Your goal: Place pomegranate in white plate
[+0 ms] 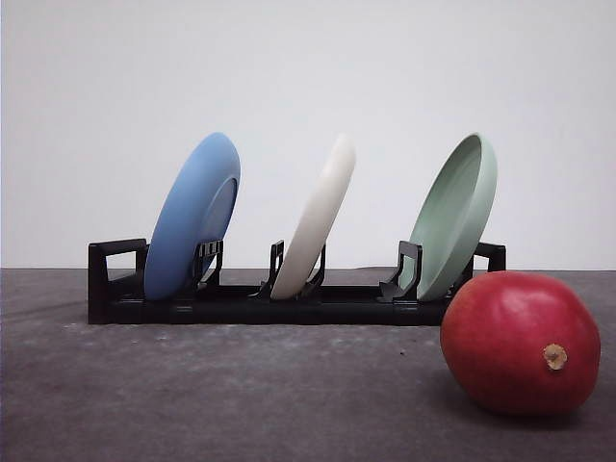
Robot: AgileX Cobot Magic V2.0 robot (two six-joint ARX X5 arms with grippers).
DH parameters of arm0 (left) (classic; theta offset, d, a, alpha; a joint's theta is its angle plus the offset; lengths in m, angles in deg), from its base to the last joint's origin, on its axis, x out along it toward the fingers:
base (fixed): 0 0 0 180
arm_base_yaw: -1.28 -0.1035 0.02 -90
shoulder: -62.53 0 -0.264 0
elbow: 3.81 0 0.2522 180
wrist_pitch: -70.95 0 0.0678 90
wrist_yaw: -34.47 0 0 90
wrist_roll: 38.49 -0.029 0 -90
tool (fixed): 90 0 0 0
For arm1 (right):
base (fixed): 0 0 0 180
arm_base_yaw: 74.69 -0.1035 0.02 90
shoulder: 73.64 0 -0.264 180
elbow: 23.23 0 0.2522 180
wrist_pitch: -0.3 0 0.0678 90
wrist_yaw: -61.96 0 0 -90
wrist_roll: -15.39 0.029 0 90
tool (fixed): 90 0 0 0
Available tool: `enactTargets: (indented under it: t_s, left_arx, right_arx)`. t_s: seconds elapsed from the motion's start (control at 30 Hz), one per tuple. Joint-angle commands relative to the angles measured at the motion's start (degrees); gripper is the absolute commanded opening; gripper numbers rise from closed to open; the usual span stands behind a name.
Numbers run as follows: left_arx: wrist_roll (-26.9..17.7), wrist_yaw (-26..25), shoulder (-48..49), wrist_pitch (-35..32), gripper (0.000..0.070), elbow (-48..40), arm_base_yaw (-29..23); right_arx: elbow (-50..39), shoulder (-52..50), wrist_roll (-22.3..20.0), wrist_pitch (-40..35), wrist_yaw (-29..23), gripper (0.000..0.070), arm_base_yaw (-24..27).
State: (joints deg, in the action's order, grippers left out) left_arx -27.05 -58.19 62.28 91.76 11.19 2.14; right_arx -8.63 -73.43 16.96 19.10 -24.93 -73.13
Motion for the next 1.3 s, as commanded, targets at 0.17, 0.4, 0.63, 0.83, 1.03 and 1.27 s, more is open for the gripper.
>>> enactTargets:
  t_s: [0.17,0.4,0.63,0.83,1.03,1.27]
  left_arx:
    - [1.6,0.1,0.1,-10.0,0.0000,-0.3,-0.1]
    - [1.7,0.2,0.0,-11.7,0.0000,4.2,-0.1]
    - [1.7,0.6,-3.5,4.5,0.0002,16.7,-0.1]
    - [1.4,0.6,-9.7,18.9,0.0002,28.2,-0.1]
    - [-0.6,0.5,-16.8,33.7,0.0001,37.5,-0.1]
    - [-6.3,-1.6,-23.9,45.3,0.0001,43.4,0.0]
  right_arx:
    - [0.0,0.0,14.7,-10.8,0.3,0.0015,0.1]
    - [4.3,0.0,18.2,-12.3,0.5,0.0010,0.1]
    - [15.6,0.8,19.0,1.4,0.5,0.0010,0.1]
    - [25.1,4.0,19.0,15.0,0.5,0.0010,0.1]
    - [30.5,8.9,16.4,24.9,5.2,0.0010,0.1]
    - [31.6,14.5,11.5,31.6,12.9,0.0010,0.1]
